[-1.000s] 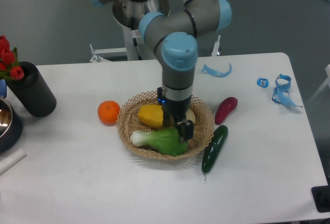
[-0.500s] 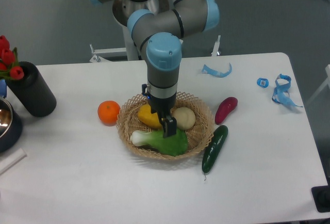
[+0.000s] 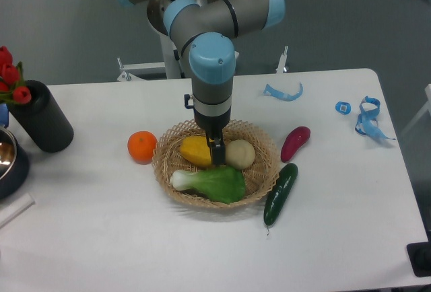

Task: Pick up the yellow pepper from the basket
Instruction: 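Lower the gripper down onto the yellow pepper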

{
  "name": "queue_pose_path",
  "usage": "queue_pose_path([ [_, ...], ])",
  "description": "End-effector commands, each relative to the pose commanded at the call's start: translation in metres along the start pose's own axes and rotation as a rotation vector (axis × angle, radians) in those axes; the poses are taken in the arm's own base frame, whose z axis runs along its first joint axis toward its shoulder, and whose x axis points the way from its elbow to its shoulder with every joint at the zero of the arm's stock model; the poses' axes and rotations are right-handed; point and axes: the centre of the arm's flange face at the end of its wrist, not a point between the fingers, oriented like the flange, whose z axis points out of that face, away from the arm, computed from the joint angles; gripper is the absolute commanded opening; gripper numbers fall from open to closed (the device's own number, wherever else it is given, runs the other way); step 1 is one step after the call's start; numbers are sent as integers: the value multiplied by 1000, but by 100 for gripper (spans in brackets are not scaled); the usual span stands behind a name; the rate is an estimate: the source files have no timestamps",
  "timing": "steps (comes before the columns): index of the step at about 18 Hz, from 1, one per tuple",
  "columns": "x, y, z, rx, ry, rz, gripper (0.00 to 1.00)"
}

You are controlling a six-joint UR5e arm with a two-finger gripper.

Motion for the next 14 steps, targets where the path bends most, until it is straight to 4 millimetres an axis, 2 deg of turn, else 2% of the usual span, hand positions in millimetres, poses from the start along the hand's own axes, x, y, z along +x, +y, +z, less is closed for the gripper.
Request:
queue_pose_path([
  [3, 2, -4, 13, 8, 26, 4, 100],
  [14, 6, -10, 34, 23, 62, 40, 99],
])
